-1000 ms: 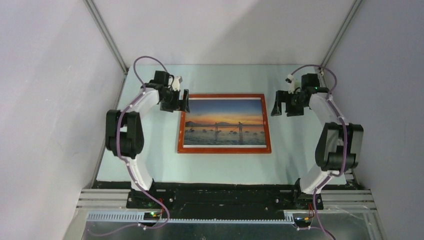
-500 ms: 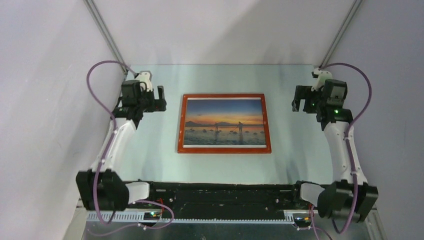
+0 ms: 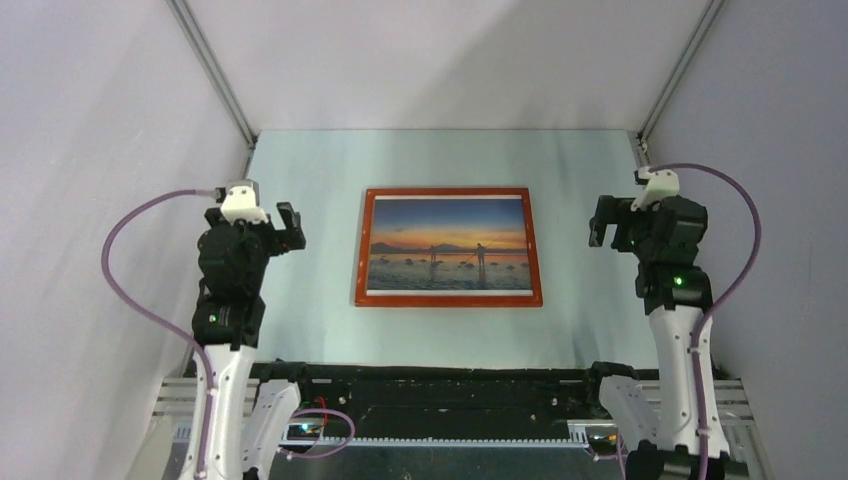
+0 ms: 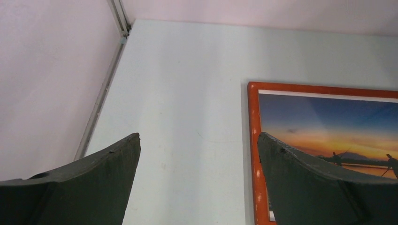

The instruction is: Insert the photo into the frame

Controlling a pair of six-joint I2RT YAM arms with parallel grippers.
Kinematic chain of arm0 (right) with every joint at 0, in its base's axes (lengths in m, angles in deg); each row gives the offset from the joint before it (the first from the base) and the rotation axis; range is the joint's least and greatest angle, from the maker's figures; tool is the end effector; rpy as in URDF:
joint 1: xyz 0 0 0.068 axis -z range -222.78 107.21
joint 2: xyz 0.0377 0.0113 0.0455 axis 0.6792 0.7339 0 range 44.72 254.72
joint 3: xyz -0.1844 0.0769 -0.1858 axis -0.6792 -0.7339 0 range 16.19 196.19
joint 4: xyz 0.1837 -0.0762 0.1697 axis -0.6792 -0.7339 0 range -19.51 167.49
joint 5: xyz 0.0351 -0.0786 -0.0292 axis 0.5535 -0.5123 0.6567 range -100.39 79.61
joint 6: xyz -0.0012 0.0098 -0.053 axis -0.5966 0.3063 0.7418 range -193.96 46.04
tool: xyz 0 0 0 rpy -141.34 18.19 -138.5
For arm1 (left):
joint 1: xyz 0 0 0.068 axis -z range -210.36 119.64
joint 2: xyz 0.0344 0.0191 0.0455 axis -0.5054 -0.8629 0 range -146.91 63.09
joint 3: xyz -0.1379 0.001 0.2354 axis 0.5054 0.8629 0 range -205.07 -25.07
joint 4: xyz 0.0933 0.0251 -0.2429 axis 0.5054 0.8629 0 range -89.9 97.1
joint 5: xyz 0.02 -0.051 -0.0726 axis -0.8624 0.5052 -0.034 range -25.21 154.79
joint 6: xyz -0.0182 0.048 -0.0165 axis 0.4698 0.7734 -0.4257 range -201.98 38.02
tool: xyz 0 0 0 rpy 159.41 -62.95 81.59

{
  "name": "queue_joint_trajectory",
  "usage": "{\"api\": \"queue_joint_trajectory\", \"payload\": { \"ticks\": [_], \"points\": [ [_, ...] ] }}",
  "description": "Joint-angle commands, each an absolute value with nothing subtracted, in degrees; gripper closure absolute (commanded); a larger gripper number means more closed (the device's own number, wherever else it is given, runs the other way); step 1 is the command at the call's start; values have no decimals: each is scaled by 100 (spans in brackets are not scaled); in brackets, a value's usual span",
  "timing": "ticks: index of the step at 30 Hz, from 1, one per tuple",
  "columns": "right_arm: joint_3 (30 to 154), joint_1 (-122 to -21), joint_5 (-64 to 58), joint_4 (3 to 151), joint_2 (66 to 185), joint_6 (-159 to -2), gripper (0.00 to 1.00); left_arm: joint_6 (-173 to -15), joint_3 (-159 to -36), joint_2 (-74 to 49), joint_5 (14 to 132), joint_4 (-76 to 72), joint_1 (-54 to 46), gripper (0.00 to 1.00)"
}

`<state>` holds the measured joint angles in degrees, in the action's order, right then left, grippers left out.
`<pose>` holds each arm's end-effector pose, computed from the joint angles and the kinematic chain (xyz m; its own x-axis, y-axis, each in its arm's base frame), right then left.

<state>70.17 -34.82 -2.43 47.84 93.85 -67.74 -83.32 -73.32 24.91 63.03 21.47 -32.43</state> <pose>0.1843 -0.0208 0.3478 -0.4143 -0.0503 -0.9087 -0.0324 0.9987 -0.0405 0.1505 0.0065 0.3571 -0.1941 -0.0304 -0.9805 -0.0709 0.9973 -0.0169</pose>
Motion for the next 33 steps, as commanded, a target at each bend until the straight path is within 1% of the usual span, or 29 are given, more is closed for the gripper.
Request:
{"api": "queue_joint_trajectory", "payload": {
  "ticks": [1, 6, 10, 14, 24, 33],
  "points": [
    [6788, -3461, -281, 5010, 8660, -6752, 0, -8233, -7133, 3119, 6138, 2064, -3275, 2],
    [6520, -3461, -136, 4818, 8150, -6782, 0, -8260, -7078, 3513, 6311, 2402, -3282, 2],
    [6300, -3461, 162, 4703, 8015, -6696, 0, -8349, -6999, 3572, 6217, 2569, -3279, 2],
    [6211, -3461, 153, 4739, 7940, -6619, 0, -8354, -6774, 3697, 6205, 2473, -3281, 2],
    [6096, -3502, -75, 4754, 8120, -6405, 0, -8042, -5945, 3976, 6356, 1824, -3282, 2],
    [6026, -3562, -401, 4814, 8254, -6271, 0, -7830, -5794, 3958, 6333, 1680, -3281, 2]
  ]
}}
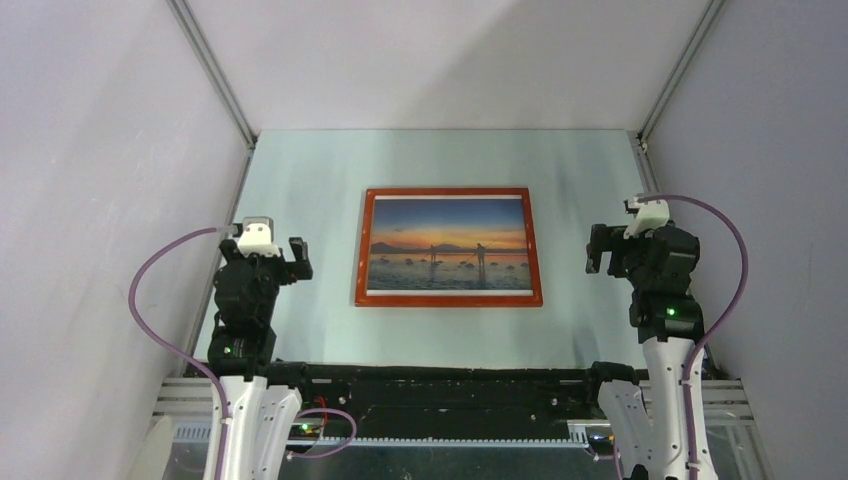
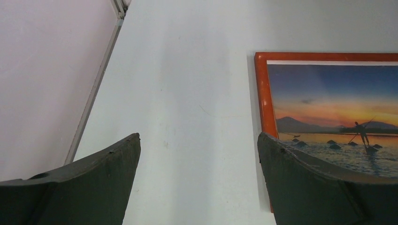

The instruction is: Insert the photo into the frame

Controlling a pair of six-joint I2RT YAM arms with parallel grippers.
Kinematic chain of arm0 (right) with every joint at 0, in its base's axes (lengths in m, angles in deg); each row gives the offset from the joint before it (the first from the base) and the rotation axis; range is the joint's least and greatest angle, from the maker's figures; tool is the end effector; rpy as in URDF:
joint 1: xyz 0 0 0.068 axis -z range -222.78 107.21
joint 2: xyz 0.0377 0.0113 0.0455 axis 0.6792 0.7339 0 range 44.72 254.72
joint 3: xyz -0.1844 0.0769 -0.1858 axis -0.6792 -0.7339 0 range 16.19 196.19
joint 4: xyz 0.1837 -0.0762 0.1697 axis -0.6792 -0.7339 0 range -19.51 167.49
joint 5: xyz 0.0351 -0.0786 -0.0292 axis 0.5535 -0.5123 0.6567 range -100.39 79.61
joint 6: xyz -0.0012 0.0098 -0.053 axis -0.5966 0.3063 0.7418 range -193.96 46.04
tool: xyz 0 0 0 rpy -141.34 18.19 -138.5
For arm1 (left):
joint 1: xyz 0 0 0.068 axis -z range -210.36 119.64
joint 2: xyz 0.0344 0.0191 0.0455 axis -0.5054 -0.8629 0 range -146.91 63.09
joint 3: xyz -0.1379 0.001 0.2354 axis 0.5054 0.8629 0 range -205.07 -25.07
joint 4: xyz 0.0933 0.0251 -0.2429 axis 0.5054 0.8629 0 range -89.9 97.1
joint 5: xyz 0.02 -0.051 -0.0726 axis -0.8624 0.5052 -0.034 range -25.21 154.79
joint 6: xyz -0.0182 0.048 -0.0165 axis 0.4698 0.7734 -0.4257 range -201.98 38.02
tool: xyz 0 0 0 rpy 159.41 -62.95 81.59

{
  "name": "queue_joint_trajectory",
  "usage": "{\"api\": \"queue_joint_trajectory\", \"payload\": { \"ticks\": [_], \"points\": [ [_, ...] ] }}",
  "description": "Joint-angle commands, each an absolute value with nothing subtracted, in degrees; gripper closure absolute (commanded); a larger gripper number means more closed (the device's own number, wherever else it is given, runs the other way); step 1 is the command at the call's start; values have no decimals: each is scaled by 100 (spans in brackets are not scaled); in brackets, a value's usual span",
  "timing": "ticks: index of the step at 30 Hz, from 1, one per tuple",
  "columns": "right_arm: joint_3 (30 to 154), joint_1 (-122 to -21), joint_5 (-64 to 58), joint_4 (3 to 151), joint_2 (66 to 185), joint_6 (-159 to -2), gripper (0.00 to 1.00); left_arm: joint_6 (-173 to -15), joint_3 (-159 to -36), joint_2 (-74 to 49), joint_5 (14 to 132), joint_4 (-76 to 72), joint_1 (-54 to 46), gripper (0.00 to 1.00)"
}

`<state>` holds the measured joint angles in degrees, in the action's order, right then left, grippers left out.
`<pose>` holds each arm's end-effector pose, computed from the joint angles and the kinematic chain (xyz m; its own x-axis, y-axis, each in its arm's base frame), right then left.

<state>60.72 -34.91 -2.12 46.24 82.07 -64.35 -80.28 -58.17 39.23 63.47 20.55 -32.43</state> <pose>0.1447 -0.0148 0.3193 -0.3992 -0.1115 -0.9100 -0.0621 0.9936 -0.0945 0.1181 0.0051 0.2976 -0.1958 0.0226 -0.9804 -0.0530 0.9980 0.0336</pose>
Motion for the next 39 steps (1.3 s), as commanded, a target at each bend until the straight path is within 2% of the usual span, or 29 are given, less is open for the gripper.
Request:
{"api": "queue_joint_trajectory", "payload": {
  "ticks": [1, 11, 39],
  "points": [
    [6024, -3629, -439, 4831, 8270, -6253, 0, -7811, -5789, 3950, 6293, 1676, -3275, 2],
    [6005, -4007, -692, 4834, 8448, -6159, 0, -7674, -5723, 3775, 6265, 1613, -3276, 2],
    [5974, -3983, -635, 4804, 8348, -6139, 0, -7507, -5619, 3755, 6105, 1515, -3285, 2]
  ]
}}
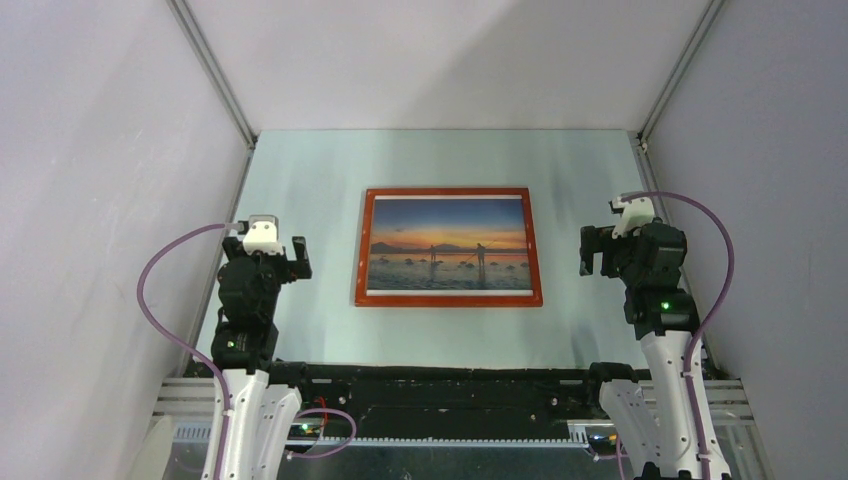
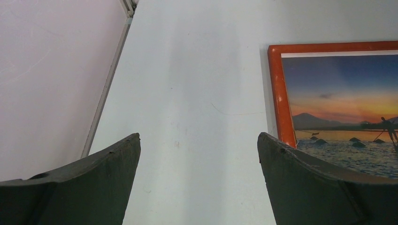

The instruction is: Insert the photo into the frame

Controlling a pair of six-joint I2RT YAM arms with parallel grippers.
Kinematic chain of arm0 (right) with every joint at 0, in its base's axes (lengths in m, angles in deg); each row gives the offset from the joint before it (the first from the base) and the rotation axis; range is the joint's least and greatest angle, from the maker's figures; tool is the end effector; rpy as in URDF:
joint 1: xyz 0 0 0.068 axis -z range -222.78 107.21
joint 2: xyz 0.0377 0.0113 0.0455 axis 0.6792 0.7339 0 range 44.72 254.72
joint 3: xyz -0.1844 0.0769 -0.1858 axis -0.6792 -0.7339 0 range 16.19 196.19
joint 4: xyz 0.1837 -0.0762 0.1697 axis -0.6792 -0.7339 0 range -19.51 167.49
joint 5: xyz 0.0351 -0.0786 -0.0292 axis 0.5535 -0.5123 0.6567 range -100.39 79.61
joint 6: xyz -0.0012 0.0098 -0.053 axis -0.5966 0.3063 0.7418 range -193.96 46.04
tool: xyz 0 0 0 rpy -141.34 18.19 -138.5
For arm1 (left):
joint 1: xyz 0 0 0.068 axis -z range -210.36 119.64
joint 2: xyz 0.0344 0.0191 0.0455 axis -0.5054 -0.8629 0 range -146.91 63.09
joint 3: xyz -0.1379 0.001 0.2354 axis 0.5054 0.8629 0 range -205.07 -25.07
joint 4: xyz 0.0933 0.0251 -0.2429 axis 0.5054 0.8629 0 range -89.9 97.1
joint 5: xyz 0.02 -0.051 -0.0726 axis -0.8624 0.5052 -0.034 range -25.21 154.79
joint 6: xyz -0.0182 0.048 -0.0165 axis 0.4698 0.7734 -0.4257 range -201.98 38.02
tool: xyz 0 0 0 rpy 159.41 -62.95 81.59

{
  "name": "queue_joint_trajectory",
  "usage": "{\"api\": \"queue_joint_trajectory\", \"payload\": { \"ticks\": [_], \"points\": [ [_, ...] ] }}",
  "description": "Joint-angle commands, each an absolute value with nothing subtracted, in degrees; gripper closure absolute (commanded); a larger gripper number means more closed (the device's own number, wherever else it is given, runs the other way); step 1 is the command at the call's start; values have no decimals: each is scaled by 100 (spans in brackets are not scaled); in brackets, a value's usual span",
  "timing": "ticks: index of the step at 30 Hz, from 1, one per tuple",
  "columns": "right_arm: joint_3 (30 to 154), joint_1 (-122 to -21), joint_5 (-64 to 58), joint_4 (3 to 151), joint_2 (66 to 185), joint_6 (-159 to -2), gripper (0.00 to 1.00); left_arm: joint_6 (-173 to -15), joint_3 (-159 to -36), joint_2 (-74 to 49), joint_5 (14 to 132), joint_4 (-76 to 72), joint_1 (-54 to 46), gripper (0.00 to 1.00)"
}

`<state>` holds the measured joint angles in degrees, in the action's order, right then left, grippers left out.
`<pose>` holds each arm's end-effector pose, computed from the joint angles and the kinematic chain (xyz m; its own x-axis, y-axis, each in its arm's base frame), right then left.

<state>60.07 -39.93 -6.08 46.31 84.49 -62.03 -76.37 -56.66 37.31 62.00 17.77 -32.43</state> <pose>0.1546 -0.0050 0.3100 -0.4411 -0.1844 -0.8783 -0.1108 0.9824 -0.1505 0.1270 0.0063 0.2903 -0.2124 0.0900 -0.9730 -0.0633 0.9924 0.1056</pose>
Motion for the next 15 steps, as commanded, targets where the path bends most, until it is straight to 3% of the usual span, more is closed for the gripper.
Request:
{"api": "queue_joint_trajectory", "payload": {
  "ticks": [1, 15],
  "points": [
    [5977, -3981, -635, 4804, 8344, -6139, 0, -7505, -5618, 3762, 6100, 1519, -3288, 2],
    [5972, -3958, -622, 4796, 8386, -6141, 0, -7469, -5588, 3896, 6176, 1514, -3322, 2]
  ]
}}
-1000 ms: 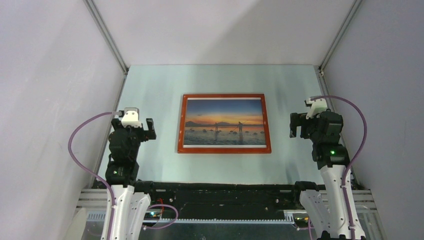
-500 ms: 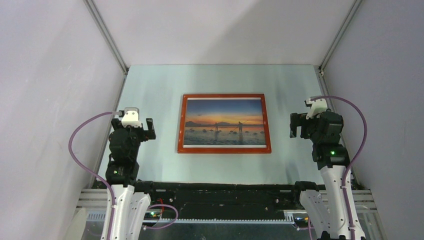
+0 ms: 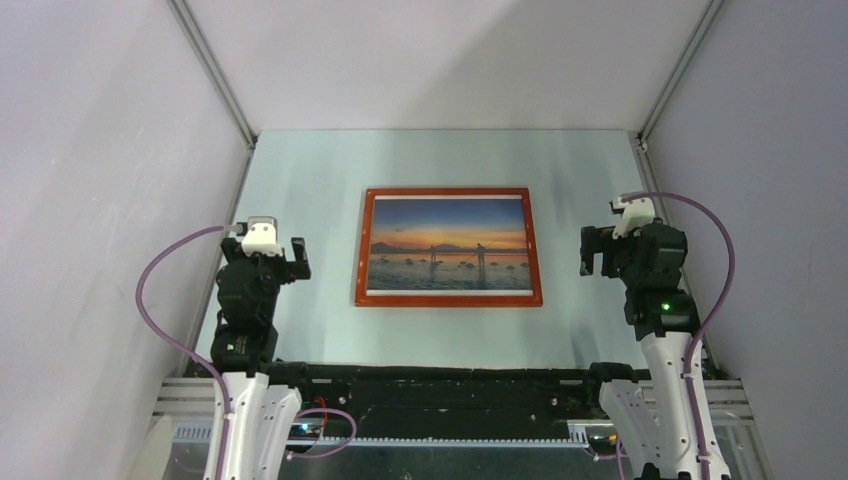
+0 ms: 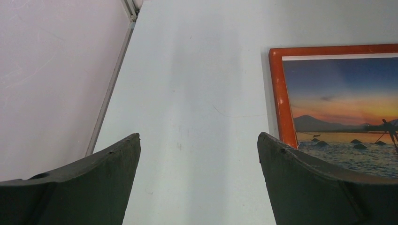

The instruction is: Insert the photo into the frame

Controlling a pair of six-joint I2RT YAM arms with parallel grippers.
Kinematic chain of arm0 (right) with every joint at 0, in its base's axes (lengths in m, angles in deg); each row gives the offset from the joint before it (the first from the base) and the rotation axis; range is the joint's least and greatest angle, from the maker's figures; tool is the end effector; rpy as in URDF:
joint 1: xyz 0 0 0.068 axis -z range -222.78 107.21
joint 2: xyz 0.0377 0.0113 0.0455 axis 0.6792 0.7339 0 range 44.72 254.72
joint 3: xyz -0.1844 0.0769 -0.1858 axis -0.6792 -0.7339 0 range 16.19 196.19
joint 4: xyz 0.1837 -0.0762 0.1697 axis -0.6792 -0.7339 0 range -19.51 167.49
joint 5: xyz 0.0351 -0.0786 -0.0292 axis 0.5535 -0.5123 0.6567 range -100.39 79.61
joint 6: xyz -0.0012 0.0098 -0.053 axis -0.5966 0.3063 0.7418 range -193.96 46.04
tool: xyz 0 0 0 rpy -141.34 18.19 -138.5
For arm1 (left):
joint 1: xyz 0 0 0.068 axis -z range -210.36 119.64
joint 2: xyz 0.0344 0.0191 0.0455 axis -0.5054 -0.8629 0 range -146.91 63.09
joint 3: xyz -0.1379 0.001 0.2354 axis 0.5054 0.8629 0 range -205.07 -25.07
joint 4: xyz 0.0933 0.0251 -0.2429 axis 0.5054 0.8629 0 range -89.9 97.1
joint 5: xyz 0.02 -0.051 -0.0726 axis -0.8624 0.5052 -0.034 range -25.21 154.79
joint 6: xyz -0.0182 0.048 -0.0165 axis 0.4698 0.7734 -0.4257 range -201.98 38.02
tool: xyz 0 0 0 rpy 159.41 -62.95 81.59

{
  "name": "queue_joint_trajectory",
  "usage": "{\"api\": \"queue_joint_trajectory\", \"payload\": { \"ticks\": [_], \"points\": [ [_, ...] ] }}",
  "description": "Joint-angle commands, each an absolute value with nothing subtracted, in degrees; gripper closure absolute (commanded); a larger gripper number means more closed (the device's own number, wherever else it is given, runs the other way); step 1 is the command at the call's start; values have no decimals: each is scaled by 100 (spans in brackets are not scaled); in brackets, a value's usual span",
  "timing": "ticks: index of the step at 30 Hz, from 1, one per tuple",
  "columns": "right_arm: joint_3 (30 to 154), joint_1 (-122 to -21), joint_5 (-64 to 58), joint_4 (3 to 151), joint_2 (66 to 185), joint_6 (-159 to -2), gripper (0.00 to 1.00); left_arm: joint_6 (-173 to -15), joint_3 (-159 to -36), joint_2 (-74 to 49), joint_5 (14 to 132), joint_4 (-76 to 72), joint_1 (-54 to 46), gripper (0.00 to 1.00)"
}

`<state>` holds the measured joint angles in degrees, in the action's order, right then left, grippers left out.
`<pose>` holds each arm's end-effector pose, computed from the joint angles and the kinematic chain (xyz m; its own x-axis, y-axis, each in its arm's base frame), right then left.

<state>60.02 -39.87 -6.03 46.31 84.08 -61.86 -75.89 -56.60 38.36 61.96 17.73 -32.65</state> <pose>0.1532 -0.0050 0.3106 -0.4353 -0.1871 -0.8806 -0.1109 0.9819 -0.1538 0.1238 0.0067 0.2920 -0.1959 0.0982 -0.9757 -0.0681 0.9912 0.1134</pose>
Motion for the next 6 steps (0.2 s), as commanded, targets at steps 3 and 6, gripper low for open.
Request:
{"api": "queue_joint_trajectory", "payload": {
  "ticks": [3, 6],
  "points": [
    [5977, -3942, -671, 4814, 8402, -6149, 0, -7458, -5579, 3873, 6187, 1513, -3318, 2],
    [5979, -3952, -632, 4829, 8370, -6155, 0, -7453, -5568, 3861, 6234, 1518, -3319, 2]
  ]
}}
